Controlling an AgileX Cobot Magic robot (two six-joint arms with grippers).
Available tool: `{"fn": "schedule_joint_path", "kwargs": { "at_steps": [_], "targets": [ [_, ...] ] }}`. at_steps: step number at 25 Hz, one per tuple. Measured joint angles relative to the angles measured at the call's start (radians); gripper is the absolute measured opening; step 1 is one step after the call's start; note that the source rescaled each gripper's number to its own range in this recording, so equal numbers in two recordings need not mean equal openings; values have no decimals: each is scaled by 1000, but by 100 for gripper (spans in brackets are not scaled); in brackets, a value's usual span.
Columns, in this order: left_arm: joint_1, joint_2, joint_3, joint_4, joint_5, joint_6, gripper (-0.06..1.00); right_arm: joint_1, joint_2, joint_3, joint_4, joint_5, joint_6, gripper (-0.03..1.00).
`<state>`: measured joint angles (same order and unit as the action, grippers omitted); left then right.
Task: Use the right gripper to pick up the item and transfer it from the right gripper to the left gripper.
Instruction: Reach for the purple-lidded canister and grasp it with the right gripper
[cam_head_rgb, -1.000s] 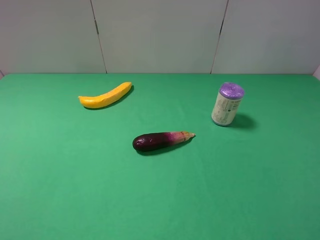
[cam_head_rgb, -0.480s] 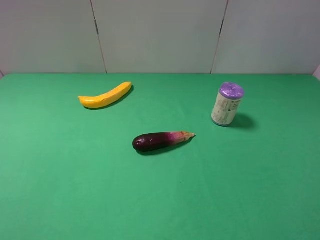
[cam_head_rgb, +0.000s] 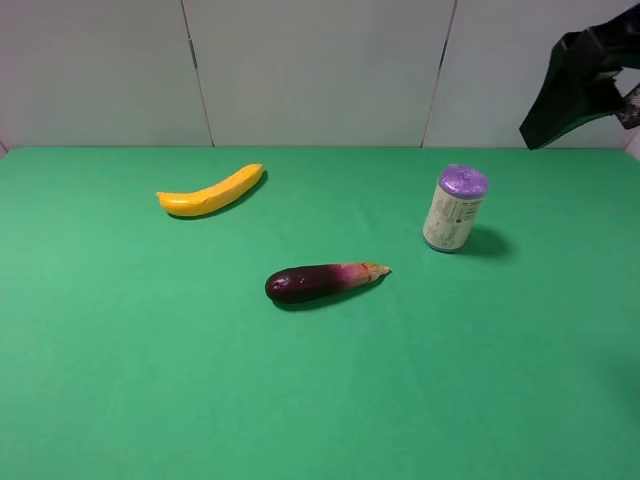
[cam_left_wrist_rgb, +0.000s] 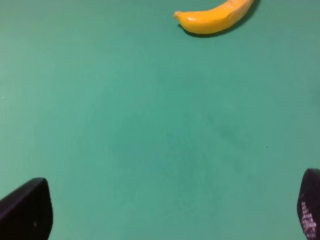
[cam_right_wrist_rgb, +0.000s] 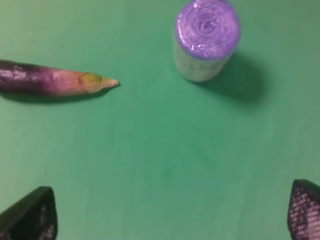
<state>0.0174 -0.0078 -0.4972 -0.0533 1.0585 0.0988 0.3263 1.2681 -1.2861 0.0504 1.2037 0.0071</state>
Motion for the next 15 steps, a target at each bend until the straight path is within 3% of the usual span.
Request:
{"fn": "schedule_joint_path", "kwargs": {
  "at_steps": [15],
  "targets": [
    [0, 0, 0, 0, 0, 0, 94, 0, 358, -177, -10, 9, 29, 100]
  ]
}}
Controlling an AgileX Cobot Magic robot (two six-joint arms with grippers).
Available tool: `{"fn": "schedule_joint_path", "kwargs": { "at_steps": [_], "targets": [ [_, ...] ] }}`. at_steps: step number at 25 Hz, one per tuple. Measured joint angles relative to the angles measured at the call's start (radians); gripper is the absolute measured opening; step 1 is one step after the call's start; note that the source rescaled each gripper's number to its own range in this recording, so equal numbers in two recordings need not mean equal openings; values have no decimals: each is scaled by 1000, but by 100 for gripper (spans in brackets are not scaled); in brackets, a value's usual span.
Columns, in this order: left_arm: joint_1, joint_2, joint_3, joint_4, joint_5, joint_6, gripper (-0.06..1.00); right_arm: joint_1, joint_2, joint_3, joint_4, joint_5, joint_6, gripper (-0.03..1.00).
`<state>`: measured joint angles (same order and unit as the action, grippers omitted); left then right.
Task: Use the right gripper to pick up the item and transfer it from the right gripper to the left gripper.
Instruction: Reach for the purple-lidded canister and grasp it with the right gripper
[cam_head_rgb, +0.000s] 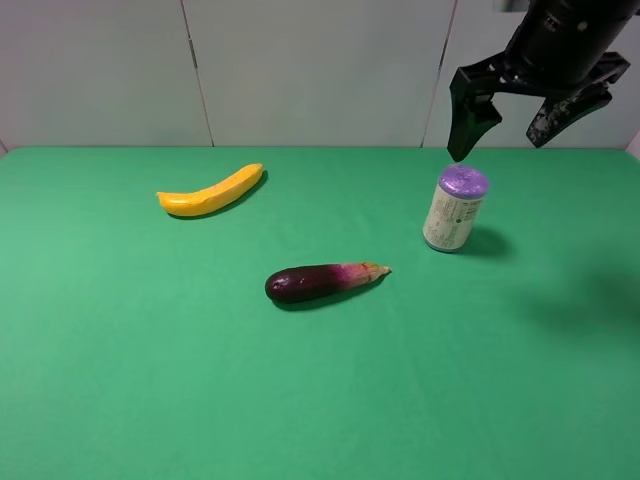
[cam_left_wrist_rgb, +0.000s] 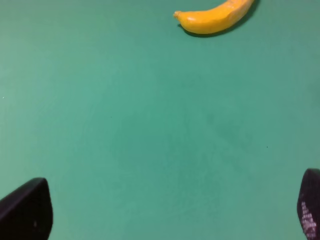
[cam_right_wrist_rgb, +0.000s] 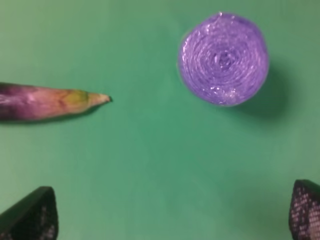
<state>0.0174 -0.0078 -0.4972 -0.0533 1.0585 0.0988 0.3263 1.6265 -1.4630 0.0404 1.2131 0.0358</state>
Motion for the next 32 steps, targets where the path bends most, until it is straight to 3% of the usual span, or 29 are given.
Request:
{"fn": "schedule_joint_path", "kwargs": {
  "at_steps": [24, 32],
  "targets": [
    [0, 0, 0, 0, 0, 0, 94, 0, 171, -3, -92, -229, -4, 100],
    [0, 0, 0, 0, 0, 0, 94, -25, 180, -3, -93, -256, -26, 100]
  ]
}}
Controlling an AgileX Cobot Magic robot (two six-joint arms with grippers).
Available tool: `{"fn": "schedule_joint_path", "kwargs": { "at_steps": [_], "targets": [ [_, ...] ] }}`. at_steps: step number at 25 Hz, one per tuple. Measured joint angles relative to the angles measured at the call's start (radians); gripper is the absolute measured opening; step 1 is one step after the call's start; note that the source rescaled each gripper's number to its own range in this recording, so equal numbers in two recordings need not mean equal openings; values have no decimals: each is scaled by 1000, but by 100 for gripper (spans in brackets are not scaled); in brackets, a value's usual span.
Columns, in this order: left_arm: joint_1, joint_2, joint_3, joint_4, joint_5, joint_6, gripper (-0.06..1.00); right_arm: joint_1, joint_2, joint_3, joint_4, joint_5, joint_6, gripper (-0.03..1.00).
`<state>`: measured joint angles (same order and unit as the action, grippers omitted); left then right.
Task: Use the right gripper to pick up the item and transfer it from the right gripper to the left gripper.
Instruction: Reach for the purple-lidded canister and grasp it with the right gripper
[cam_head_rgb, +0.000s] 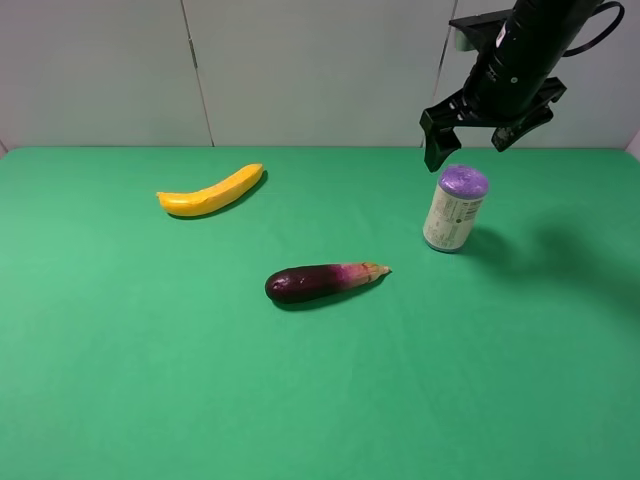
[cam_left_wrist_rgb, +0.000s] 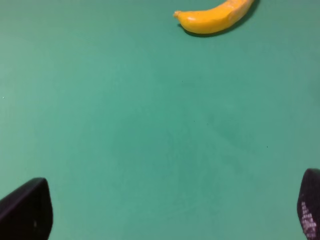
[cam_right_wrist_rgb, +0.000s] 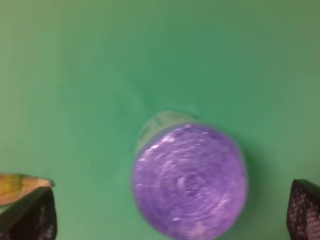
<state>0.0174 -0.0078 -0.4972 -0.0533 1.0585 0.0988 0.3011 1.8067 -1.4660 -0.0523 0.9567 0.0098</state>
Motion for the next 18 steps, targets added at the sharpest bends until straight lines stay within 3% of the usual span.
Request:
{"fn": "schedule_joint_path", "kwargs": {
  "at_steps": [9, 18],
  "targets": [
    [0, 0, 0, 0, 0, 0, 94, -56, 90, 0, 112, -6, -28, 100],
    [0, 0, 0, 0, 0, 0, 94, -56, 172, 0, 120, -36, -34, 100]
  ]
}}
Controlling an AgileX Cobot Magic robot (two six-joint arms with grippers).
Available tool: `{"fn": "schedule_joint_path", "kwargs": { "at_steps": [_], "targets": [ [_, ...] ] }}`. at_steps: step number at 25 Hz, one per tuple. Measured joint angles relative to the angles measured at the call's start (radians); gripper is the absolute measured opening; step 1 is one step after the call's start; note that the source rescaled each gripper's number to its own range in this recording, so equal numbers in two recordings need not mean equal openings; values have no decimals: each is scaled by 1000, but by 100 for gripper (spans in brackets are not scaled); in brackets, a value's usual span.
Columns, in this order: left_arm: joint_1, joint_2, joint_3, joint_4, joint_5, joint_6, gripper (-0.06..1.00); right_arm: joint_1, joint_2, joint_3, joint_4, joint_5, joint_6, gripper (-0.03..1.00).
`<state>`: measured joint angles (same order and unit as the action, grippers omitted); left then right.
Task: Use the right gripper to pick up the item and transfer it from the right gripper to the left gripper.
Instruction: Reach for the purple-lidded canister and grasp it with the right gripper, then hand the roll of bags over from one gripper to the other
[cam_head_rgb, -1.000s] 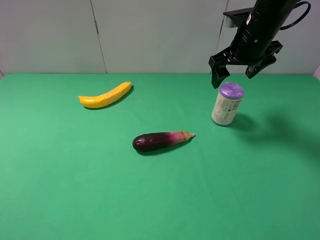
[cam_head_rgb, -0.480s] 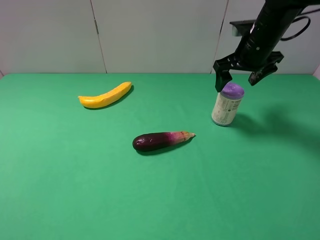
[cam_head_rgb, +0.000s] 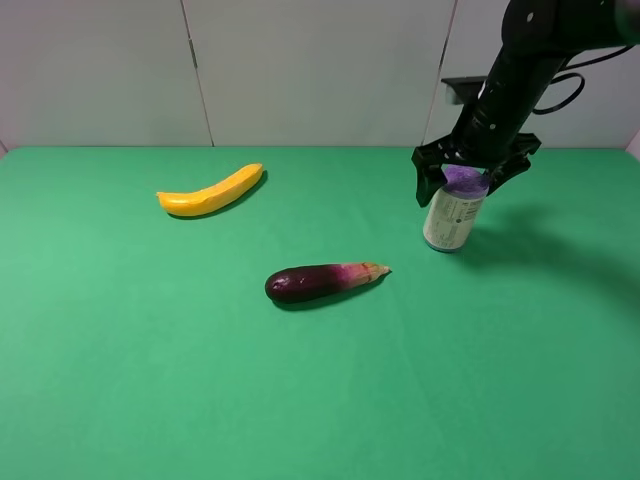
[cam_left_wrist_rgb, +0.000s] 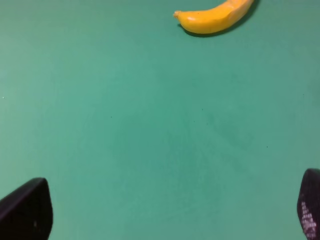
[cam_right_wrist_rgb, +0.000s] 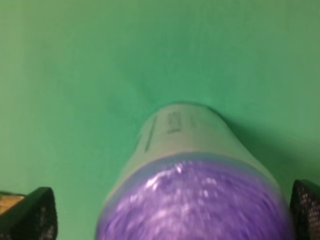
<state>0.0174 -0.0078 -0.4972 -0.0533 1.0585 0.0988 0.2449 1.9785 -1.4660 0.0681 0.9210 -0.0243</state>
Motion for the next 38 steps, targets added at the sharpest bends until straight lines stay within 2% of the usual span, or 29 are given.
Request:
{"fn": "schedule_joint_path", "kwargs": {
  "at_steps": [9, 10, 11, 12, 14, 15, 16, 25, 29, 38],
  "targets": [
    [0, 0, 0, 0, 0, 0, 94, 0, 51, 0, 0, -2, -1, 100],
    [0, 0, 0, 0, 0, 0, 94, 0, 51, 0, 0, -2, -1, 97],
    [0, 0, 0, 0, 0, 0, 94, 0, 51, 0, 0, -2, -1, 88],
    [0, 0, 0, 0, 0, 0, 94, 0, 51, 0, 0, 0, -1, 72],
    [0, 0, 0, 0, 0, 0, 94, 0, 51, 0, -6, 2, -1, 32],
    [0, 0, 0, 0, 0, 0, 94, 0, 51, 0, -11, 3, -1, 8],
    [0, 0, 0, 0, 0, 0, 94, 0, 51, 0, -14, 4, -1, 1],
    [0, 0, 0, 0, 0, 0, 94, 0, 51, 0, -24, 6, -1, 1],
    [0, 0, 0, 0, 0, 0, 94, 0, 38, 0, -28, 36, -1, 1],
    [0, 0, 0, 0, 0, 0, 94, 0, -126, 0, -6, 100, -1, 1]
  ]
}}
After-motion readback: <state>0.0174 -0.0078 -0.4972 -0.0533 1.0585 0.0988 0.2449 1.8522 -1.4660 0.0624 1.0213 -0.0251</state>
